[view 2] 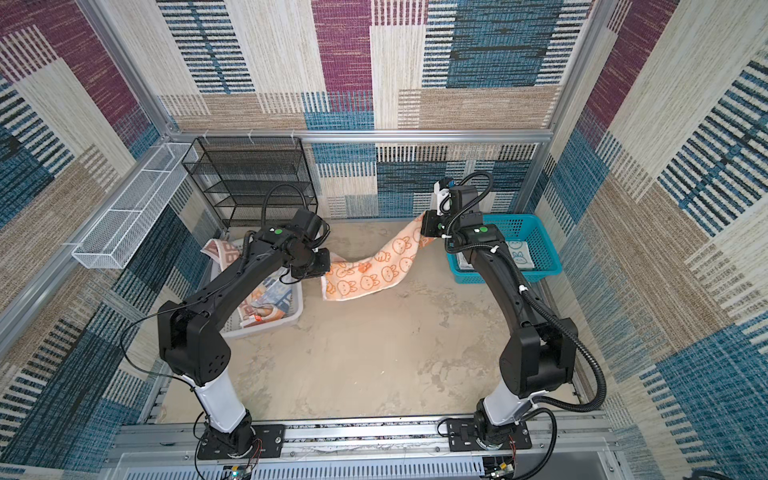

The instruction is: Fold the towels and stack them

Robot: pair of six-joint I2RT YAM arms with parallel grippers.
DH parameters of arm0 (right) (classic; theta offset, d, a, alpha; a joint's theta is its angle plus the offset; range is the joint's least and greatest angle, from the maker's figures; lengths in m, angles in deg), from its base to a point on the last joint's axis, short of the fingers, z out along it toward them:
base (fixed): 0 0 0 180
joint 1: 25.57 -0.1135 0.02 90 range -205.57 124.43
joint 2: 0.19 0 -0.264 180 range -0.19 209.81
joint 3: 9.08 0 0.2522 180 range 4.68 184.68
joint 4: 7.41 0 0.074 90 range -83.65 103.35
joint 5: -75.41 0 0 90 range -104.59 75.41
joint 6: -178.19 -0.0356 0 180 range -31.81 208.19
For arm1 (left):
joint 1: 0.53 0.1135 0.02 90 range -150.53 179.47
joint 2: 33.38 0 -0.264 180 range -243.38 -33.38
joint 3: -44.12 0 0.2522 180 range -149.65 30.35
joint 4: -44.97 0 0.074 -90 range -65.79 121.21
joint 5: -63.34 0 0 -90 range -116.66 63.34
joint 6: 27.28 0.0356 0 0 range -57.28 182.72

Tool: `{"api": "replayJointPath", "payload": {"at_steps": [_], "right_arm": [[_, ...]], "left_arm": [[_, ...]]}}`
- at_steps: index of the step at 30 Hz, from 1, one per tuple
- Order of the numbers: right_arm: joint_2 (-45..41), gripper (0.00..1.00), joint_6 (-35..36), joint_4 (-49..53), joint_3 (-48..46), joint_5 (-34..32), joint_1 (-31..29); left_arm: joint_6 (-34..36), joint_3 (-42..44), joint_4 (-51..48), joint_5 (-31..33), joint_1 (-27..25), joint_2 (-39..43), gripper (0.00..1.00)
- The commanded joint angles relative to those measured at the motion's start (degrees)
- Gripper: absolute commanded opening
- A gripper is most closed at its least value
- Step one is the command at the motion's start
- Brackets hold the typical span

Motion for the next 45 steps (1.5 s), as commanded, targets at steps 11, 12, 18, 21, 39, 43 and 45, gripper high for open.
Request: {"api": "replayJointPath", "payload": {"at_steps": [11, 12, 18, 21, 39, 43, 45], "right_arm": [[22.9, 0.0, 3.9, 9.2, 24.4, 3.4, -0.1], [26.0, 0.0, 3.7, 10.3, 27.7, 3.9, -0.2], [45.4, 0.0, 5.0, 19.7, 51.2, 3.4, -1.4], [52.7, 0.04, 5.4, 24.5, 60.6, 2.4, -1.7], [30.0, 0.99, 3.5, 15.7, 32.2, -12.8, -3.8], [20.6, 0.99, -0.6, 11.4, 20.0, -18.7, -5.9], [15.1, 0.99, -4.3, 8.8, 13.4, -19.8, -6.4]], "left_arm": [[-12.7, 22.4, 18.6, -5.4, -5.2, 9.9, 0.0], [-14.2, 24.4, 20.4, -5.1, -5.9, 10.9, 0.0], [-21.0, 33.2, 28.8, -2.7, -11.0, 13.0, 0.0], [-24.6, 35.8, 34.3, -2.4, -14.0, 11.3, 0.0], [-20.1, 32.2, 28.0, 2.9, -18.7, 15.9, 0.84], [-19.7, 34.6, 27.1, 3.6, -18.7, 20.3, 0.89], [-19.2, 35.6, 27.1, 3.8, -18.7, 21.6, 0.92]]}}
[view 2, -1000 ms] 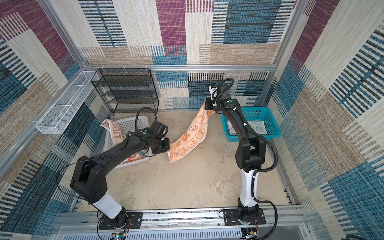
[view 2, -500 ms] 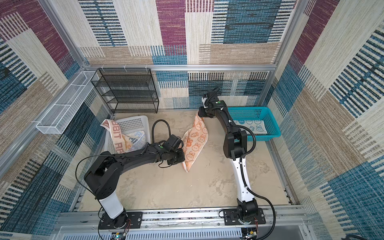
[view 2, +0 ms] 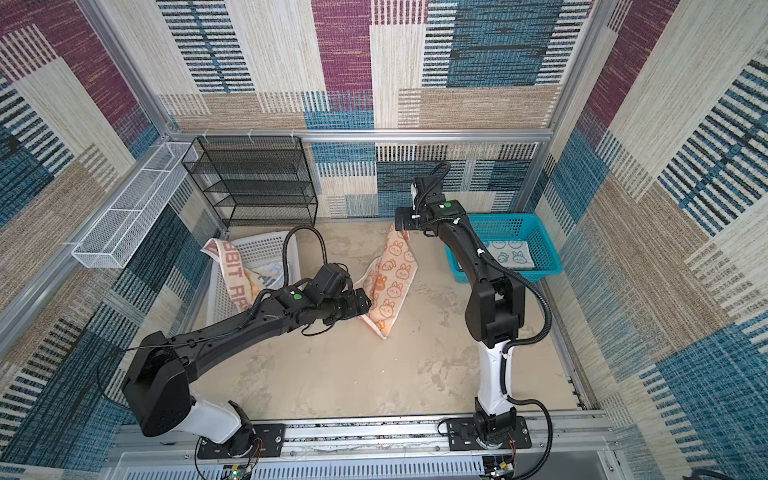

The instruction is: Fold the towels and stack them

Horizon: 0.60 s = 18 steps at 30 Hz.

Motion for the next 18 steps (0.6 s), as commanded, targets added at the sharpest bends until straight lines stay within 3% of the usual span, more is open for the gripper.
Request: {"api": "replayJointPath", "payload": {"at_steps": [1, 3, 6, 8, 9, 14, 18], "right_arm": [[-7.9, 0.99, -6.8, -6.6, -8.9, -3.4, -0.5], [-13.4, 0.99, -9.5, -9.5, -15.6, 0.6, -0.3], [-21.3, 0.99, -11.0, -15.5, -28.1, 13.7, 0.5], [-26.8, 0.99, -11.7, -22.0, -37.9, 18.9, -0.2], [-28.4, 0.99, -11.7, -23.1, -40.8, 18.7, -1.2], [-33.4, 0.97, -7.1, -22.7, -51.3, 3.8, -14.6], [-37.5, 0.86, -9.3, -28.5, -62.7, 2.5, -21.3]], "left_arm": [[2.7, 1.2, -2.4, 2.6, 0.0, 1.8, 0.93], [3.9, 1.2, -4.5, 3.8, 0.0, 2.6, 0.97], [5.7, 2.0, -6.3, 5.1, 0.3, 3.8, 1.0], [6.4, 2.6, -7.3, 4.9, 0.7, 4.7, 1.0], [6.6, 2.9, -7.5, 4.5, 0.8, 5.2, 1.0], [7.3, 5.0, -5.7, -1.2, 3.0, 7.1, 1.0], [8.1, 6.2, -4.8, -5.0, 4.5, 8.1, 1.0]]}}
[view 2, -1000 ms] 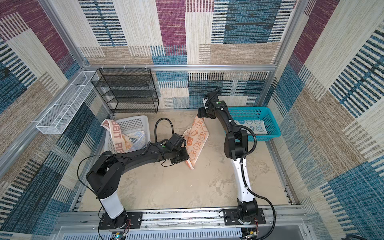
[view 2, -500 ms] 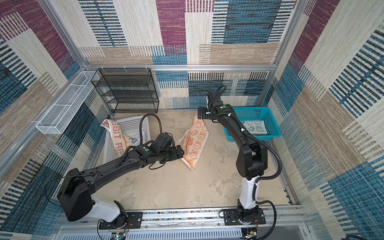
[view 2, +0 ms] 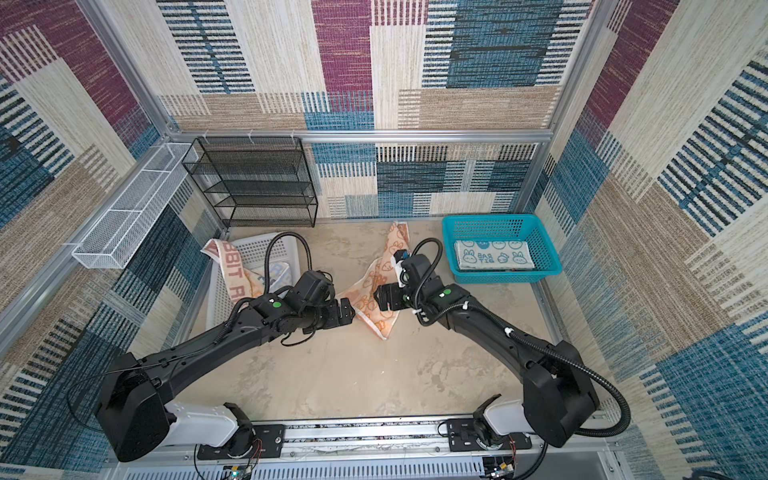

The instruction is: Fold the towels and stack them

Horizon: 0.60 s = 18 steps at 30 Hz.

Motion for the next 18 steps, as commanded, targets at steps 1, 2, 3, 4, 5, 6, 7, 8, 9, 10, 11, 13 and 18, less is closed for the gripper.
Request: {"api": "replayJointPath", "payload": {"at_steps": [1, 2, 3, 4, 5, 6, 7, 8, 9, 10, 11, 13, 18], "right_arm": [[-2.0, 0.84, -1.6, -6.6, -6.3, -3.4, -4.2], [-2.2, 0.83, -1.9, -7.2, -7.9, -3.8, -5.3], [-2.4, 0.8, -2.3, -7.8, -9.8, -4.6, -6.4], [-2.4, 0.77, -2.5, -8.4, -11.2, -5.0, -7.4], [-2.4, 0.75, -2.8, -9.0, -12.2, -5.0, -8.0], [-2.3, 0.74, -2.8, -10.2, -13.2, -4.6, -8.8], [-2.0, 0.72, -2.8, -11.3, -13.8, -4.3, -9.5], [-1.4, 0.71, -2.7, -11.8, -14.0, -4.4, -10.1], [-0.5, 0.7, -2.7, -12.2, -14.4, -4.7, -10.5], [0.7, 0.68, -2.5, -12.5, -14.7, -5.0, -10.7], [1.8, 0.68, -2.4, -12.9, -14.7, -5.3, -10.8], [4.1, 0.64, -2.2, -13.8, -14.4, -5.6, -11.1], [8.0, 0.52, -2.1, -14.3, -12.1, -6.9, -11.7]], "left_arm": [[2.1, 1.1, 1.0, -4.1, 0.7, 1.5, 1.0], [2.1, 1.5, 1.2, -4.5, 1.0, 2.0, 1.0], [2.0, 2.3, 1.6, -5.2, 1.3, 2.6, 1.0], [1.8, 3.2, 2.3, -6.1, 1.8, 3.2, 1.0], [1.9, 4.0, 2.9, -7.1, 2.2, 3.6, 1.0], [1.7, 4.6, 3.4, -7.8, 2.5, 4.0, 1.0], [1.7, 5.1, 3.4, -8.0, 2.6, 4.3, 1.0], [1.8, 5.4, 3.7, -8.2, 2.6, 4.4, 1.0], [1.9, 5.6, 3.9, -8.4, 2.6, 4.5, 1.0], [2.1, 5.6, 3.8, -8.5, 2.7, 4.5, 1.0], [2.2, 5.5, 3.7, -8.6, 2.7, 4.6, 1.0], [2.6, 5.3, 3.4, -8.5, 2.7, 4.7, 1.0], [2.5, 5.2, 3.1, -8.7, 2.7, 4.8, 1.0]]}}
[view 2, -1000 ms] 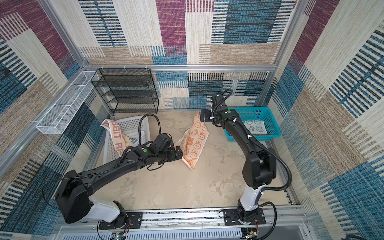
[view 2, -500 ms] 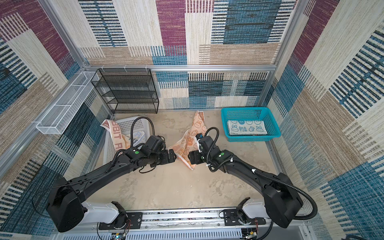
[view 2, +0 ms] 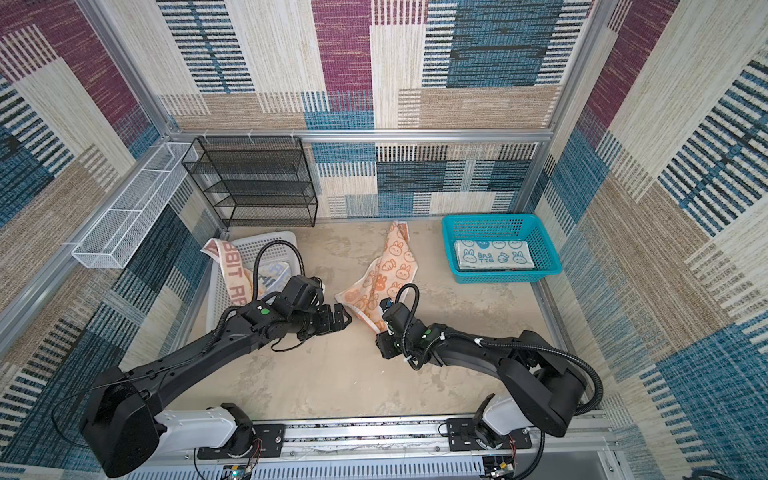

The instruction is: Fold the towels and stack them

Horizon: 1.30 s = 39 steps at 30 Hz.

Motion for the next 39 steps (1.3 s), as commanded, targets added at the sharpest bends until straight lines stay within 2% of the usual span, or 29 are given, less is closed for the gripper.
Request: {"api": "replayJointPath", "payload": {"at_steps": [1, 5, 10, 15, 22, 28, 33, 39], "right_arm": [[1.6, 0.51, -0.1, -2.7, 1.9, -2.6, -0.4], [2.8, 0.47, 0.3, -3.3, 3.2, -3.5, -0.5], [6.6, 0.35, 1.2, -2.1, 5.6, -2.8, -0.5], [5.5, 0.21, 0.4, -0.9, 4.2, -3.8, -0.6], [2.0, 0.0, -1.2, 6.1, 2.6, -10.4, -0.2], [-0.3, 0.0, -2.3, 9.4, 1.0, -12.5, 1.1], [-3.9, 0.0, -2.8, 8.1, -0.6, -10.5, 1.9], [-7.0, 0.0, -2.1, 8.0, -1.0, -10.0, 2.5]], "left_arm": [[1.7, -0.1, 0.7, -0.2, 0.1, 0.3, 1.0], [1.7, 0.9, 1.3, -0.3, 0.2, 0.4, 1.0], [1.4, 2.1, 1.2, -0.2, 0.3, 0.6, 1.0], [1.6, 2.7, 1.1, 0.5, 0.5, 1.0, 1.0], [0.8, 2.3, 3.1, -0.8, 0.5, -2.5, 1.0], [-1.9, 1.3, 8.7, -3.2, 0.5, -10.0, 0.99], [-8.1, 1.0, 16.5, -4.8, 0.5, -16.5, 0.98], [-16.8, 4.9, 27.5, -4.0, 0.5, -19.3, 0.96]]}}
